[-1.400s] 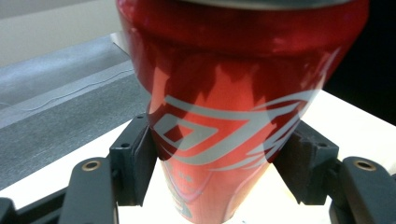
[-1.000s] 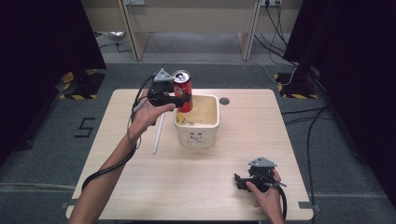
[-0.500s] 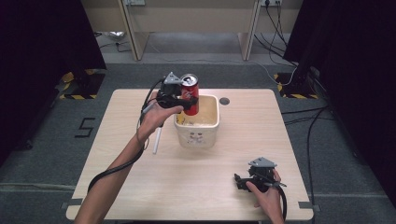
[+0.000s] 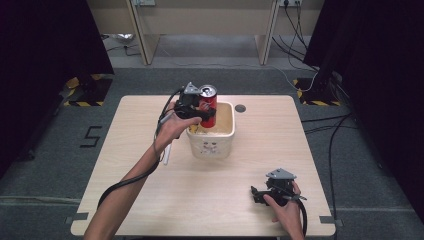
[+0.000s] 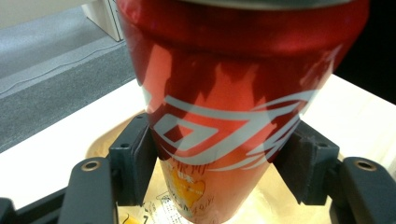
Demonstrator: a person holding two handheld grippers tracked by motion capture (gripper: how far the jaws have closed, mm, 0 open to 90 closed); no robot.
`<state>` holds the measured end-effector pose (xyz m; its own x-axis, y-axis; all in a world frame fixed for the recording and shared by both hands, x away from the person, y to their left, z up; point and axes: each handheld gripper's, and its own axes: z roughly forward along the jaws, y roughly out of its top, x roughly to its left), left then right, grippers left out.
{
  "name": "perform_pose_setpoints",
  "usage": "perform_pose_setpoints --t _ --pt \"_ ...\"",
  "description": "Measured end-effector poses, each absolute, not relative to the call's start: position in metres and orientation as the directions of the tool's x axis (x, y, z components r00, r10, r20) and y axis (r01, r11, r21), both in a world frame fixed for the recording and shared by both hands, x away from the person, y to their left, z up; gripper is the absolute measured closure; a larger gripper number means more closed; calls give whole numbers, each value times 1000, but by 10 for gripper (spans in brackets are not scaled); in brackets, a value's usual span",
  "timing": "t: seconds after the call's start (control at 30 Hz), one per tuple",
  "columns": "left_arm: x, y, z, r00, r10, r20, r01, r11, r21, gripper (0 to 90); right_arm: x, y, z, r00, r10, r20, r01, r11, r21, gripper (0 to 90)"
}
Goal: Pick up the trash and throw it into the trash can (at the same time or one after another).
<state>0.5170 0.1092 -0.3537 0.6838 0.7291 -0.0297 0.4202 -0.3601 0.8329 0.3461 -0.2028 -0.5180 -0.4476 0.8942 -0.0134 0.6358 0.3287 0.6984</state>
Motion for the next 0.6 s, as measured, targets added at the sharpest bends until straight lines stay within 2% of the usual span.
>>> perform_pose_setpoints --t 0.6 --pt "523 103 -370 687 726 -22 450 -402 798 337 346 -203 -518 -448 894 -14 636 330 697 4"
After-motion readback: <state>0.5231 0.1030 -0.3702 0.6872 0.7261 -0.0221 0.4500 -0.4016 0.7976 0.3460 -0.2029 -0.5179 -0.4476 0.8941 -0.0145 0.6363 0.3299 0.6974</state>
